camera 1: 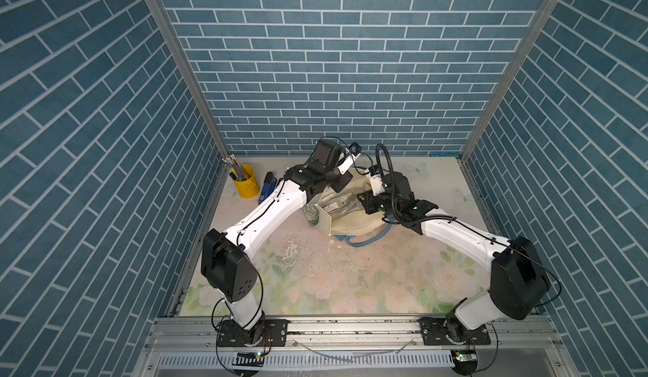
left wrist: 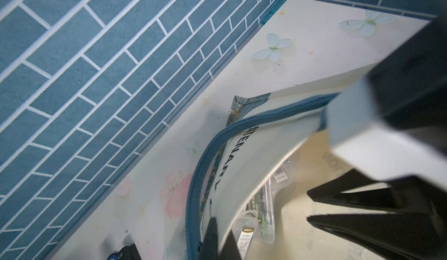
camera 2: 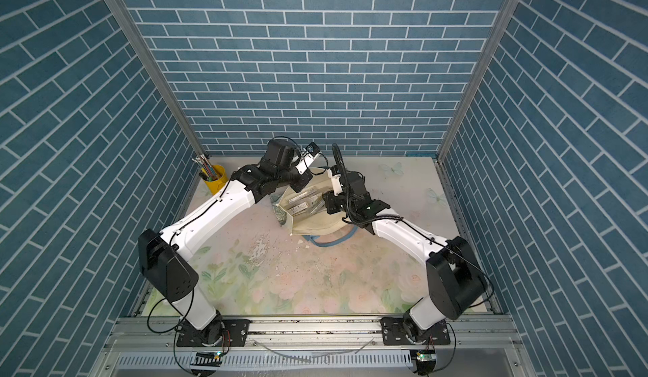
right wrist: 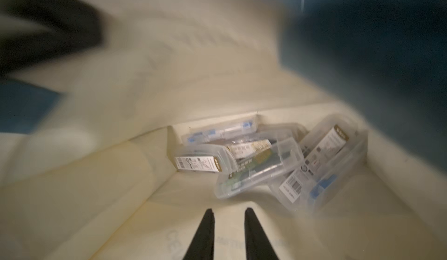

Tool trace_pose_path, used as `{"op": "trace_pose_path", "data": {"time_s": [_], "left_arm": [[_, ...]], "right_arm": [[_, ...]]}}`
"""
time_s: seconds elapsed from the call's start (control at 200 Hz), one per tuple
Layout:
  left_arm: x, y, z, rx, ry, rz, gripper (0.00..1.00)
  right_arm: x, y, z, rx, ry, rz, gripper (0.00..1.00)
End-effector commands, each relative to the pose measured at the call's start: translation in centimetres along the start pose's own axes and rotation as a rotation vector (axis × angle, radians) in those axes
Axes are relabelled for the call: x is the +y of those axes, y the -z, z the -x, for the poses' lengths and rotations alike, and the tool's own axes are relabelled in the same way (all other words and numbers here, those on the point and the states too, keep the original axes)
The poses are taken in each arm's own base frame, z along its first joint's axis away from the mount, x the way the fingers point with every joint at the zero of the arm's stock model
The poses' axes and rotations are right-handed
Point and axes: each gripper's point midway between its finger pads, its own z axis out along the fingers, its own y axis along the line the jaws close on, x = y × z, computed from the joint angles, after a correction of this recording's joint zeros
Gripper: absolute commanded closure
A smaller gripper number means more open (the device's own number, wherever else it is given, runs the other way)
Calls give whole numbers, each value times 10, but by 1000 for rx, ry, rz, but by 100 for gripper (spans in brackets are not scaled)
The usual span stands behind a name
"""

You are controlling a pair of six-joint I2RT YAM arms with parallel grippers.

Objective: Take out the compass set from the canvas bag
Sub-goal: Pick up the compass set from the canvas bag.

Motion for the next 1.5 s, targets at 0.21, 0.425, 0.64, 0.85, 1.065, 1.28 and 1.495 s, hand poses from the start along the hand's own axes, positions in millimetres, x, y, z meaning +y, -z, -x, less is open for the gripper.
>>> {"op": "trace_pose_path", "data": {"time_s": [0.21, 0.425, 0.64, 0.85, 1.065, 1.28, 1.495], "left_arm": [[-4, 39, 38, -193, 78, -48, 100], [-8, 42, 40, -218, 100, -70, 100], [6, 39, 34, -194, 115, 19, 100], [18, 39, 31, -184, 145, 87, 100], [22, 38, 33, -184, 166, 102, 100], [20, 37, 37, -188, 187, 87, 100], [15, 42, 42, -211, 210, 49, 100]], "right_arm": [[-41, -34, -36, -33, -318, -125, 74], [-38, -51, -39, -26, -441, -93, 72], [-28, -12, -11, -118, -332, -60, 65], [-18, 26, 8, -151, -259, -61, 64], [27, 30, -5, -108, -234, 51, 69], [47, -6, -29, -37, -251, 111, 78], [21, -39, -47, 19, -330, 62, 82]]}}
